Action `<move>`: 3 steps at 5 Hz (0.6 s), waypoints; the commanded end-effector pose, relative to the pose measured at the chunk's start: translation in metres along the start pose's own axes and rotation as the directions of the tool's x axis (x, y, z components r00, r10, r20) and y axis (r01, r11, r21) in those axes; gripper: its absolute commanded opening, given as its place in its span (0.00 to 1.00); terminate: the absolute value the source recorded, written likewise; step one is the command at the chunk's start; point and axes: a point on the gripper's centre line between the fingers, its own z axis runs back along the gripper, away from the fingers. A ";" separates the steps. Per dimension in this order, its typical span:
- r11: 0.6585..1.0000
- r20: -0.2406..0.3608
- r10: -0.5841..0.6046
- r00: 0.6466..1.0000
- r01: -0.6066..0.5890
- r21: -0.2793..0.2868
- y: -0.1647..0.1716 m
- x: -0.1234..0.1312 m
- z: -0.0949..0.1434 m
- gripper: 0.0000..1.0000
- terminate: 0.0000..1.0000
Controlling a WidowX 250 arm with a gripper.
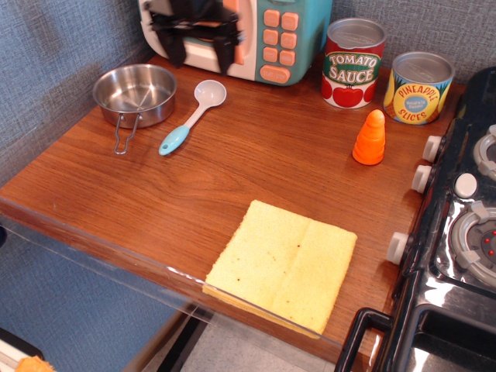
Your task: Move the pot to the left of the spoon
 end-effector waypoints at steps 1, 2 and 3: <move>0.995 0.050 -0.075 0.996 0.078 -0.056 -0.028 -0.002 0.024 1.00 0.00; 0.995 0.027 -0.102 0.994 0.102 -0.020 -0.033 -0.004 0.021 1.00 0.00; 0.995 0.027 -0.102 0.994 0.102 -0.020 -0.033 -0.004 0.021 1.00 0.00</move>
